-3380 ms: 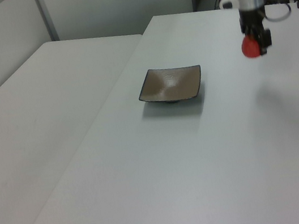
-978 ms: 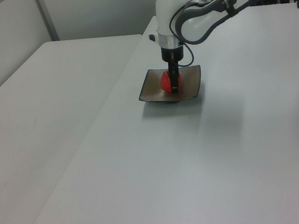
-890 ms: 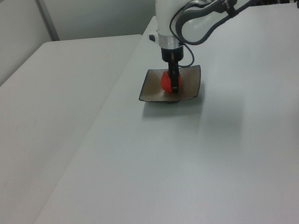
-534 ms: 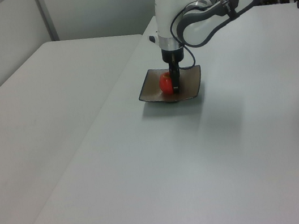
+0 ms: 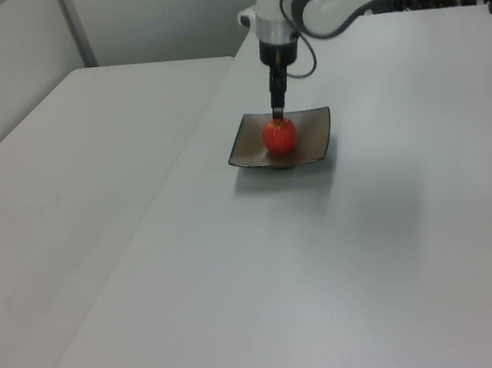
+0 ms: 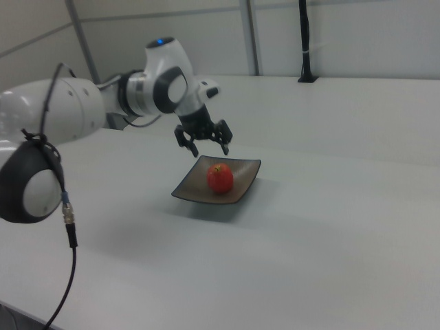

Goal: Apples placed on a ceramic plate

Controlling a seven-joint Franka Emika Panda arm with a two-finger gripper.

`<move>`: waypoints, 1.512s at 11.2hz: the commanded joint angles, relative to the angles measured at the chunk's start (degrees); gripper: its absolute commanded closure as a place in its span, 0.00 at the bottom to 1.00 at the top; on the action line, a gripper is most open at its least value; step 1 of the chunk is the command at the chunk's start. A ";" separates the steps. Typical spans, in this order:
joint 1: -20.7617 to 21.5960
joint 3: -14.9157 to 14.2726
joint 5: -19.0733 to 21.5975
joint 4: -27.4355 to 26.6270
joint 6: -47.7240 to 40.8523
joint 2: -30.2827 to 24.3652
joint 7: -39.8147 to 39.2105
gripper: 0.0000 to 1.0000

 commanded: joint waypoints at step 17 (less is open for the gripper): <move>0.65 -3.84 12.74 -20.47 -20.95 -35.96 2.97 0.00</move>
